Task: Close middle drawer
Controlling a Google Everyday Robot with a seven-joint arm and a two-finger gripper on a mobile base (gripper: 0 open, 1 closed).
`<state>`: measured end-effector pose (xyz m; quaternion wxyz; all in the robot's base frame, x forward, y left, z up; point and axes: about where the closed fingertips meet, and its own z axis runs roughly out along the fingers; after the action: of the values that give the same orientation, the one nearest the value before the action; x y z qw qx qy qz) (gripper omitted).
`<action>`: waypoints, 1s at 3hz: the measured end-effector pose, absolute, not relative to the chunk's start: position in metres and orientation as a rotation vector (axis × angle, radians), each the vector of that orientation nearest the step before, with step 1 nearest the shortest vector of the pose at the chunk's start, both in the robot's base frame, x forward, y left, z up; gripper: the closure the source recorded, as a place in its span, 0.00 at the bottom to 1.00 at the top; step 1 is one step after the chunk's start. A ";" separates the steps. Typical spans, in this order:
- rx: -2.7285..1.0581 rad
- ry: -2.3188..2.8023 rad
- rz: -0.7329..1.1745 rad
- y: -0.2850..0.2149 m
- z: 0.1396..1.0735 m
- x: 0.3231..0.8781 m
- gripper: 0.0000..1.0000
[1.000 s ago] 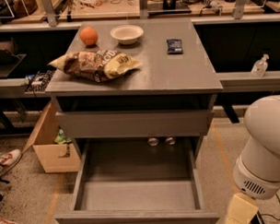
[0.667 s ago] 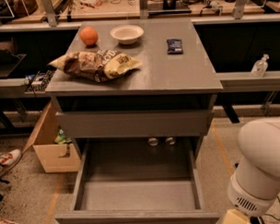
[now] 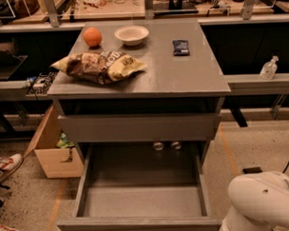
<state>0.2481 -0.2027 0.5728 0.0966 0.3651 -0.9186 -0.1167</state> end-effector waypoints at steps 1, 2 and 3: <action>1.022 -2.724 -0.410 -0.195 0.525 0.233 0.39; 0.998 -2.769 -0.474 -0.185 0.482 0.229 0.63; 0.976 -2.864 -0.552 -0.175 0.448 0.240 0.87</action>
Offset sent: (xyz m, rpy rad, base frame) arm -0.0150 0.0312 -0.1439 0.1495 -0.0473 -0.1249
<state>0.2404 -0.1751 0.4479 0.0329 0.3173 -0.9307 -0.1793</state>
